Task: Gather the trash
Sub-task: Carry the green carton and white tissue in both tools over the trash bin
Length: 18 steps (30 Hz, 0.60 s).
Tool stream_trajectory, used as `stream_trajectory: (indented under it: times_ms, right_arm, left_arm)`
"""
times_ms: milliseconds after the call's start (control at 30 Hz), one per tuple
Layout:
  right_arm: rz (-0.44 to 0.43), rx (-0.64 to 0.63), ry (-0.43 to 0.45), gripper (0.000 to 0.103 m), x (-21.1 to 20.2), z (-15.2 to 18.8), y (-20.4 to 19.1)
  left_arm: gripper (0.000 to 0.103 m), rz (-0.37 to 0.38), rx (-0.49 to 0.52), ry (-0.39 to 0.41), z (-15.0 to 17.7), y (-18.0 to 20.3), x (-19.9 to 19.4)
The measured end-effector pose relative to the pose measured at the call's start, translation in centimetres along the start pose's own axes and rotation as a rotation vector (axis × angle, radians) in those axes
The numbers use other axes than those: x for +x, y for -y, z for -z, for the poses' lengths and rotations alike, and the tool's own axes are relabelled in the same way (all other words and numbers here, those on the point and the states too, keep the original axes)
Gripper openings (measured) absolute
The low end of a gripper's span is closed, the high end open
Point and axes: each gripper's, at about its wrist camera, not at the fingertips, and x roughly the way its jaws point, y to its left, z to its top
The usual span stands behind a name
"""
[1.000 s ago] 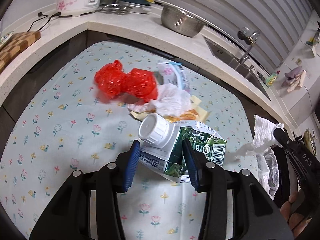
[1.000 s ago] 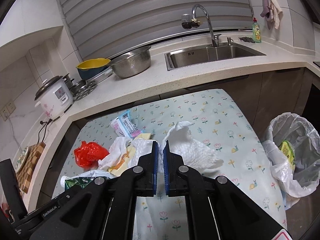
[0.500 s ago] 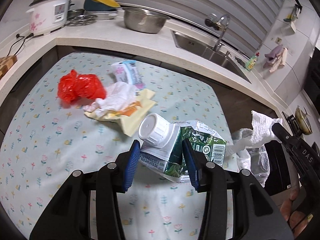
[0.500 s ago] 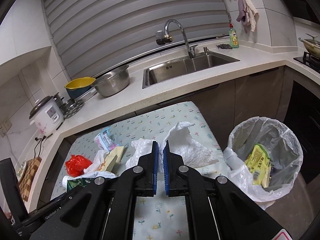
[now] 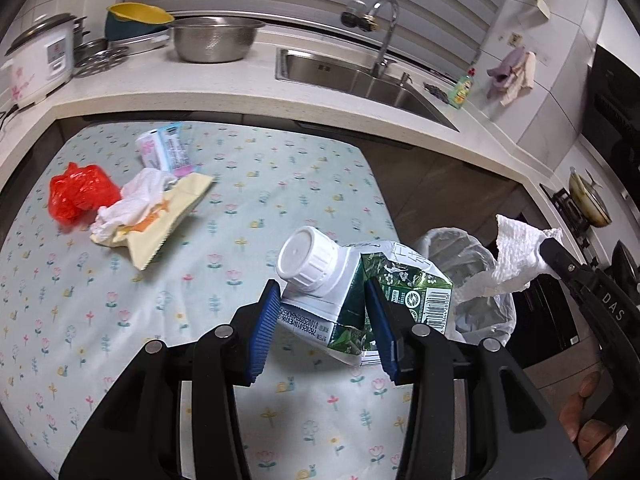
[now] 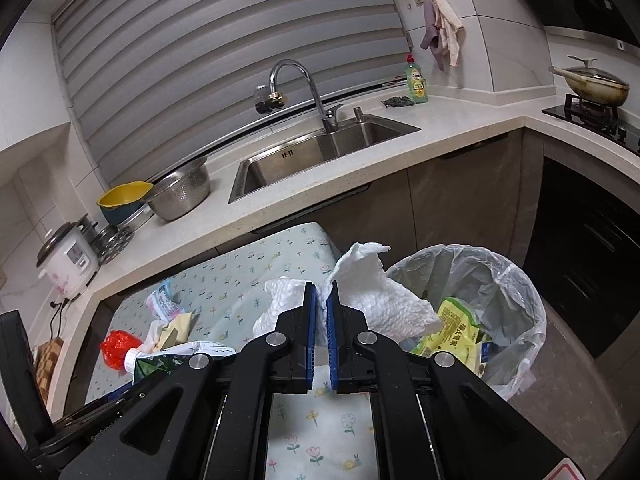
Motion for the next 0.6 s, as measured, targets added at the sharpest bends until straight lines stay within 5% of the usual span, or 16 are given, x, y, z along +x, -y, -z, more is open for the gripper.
stream_trajectory:
  times_ms: [600]
  right_arm:
    - [0.077,0.053,0.005,0.005,1.4,-1.7,6.7]
  left_arm:
    - [0.042,0.042,0.082,-0.029,-0.6,6.8,3.8]
